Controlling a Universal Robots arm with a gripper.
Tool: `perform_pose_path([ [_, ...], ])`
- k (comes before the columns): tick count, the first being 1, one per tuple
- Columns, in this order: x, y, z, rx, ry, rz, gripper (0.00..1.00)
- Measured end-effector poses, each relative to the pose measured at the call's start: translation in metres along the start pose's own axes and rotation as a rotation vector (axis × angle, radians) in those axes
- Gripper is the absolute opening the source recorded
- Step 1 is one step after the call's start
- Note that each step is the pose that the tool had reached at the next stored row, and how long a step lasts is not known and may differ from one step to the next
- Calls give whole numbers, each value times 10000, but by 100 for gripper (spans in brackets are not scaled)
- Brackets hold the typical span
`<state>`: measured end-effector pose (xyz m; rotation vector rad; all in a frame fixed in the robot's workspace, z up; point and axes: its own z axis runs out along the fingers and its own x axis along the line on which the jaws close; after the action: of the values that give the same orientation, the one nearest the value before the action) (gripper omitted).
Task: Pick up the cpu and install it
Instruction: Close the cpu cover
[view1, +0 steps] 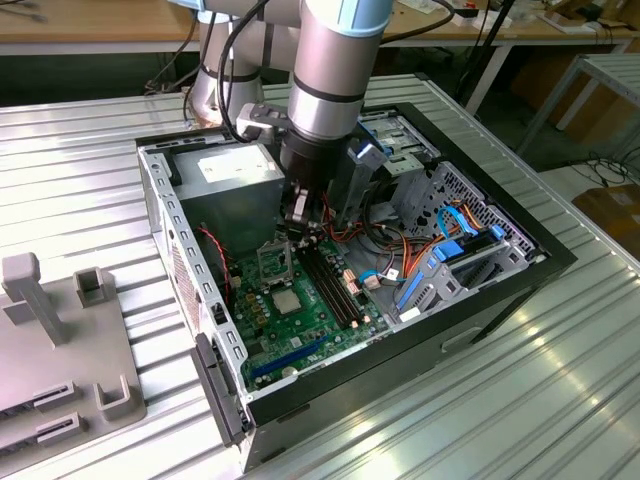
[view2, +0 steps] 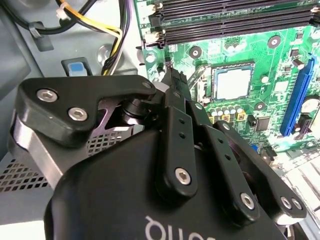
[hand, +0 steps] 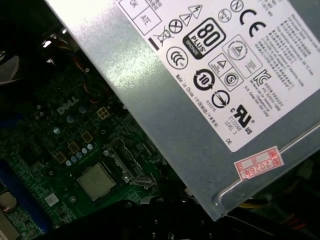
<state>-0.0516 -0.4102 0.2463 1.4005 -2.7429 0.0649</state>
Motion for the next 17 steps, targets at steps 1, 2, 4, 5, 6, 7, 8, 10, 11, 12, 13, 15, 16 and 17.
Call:
perform_pose_path([
  [1,1,0,-4,2,-2,-54,11],
  [2,2,1,-7,1,-8,-102,11],
  [4,4,3,-14,-5,-32,-231,11],
  [5,4,4,-16,-7,-41,-278,11],
  [6,5,4,-18,-9,-49,-322,11],
  [7,5,5,-21,-11,-56,-368,11],
  [8,6,5,-23,-13,-63,-410,11],
  [10,6,6,-27,-15,-75,-497,11],
  [11,6,6,-28,-15,-81,-544,11],
  [12,6,6,-29,-14,-85,-577,11],
  [13,7,6,-29,-14,-88,-617,11],
  [15,8,6,-30,-13,-96,-721,11],
  [16,9,7,-31,-9,-101,-807,11],
  [17,9,6,-32,-6,-101,-853,11],
])
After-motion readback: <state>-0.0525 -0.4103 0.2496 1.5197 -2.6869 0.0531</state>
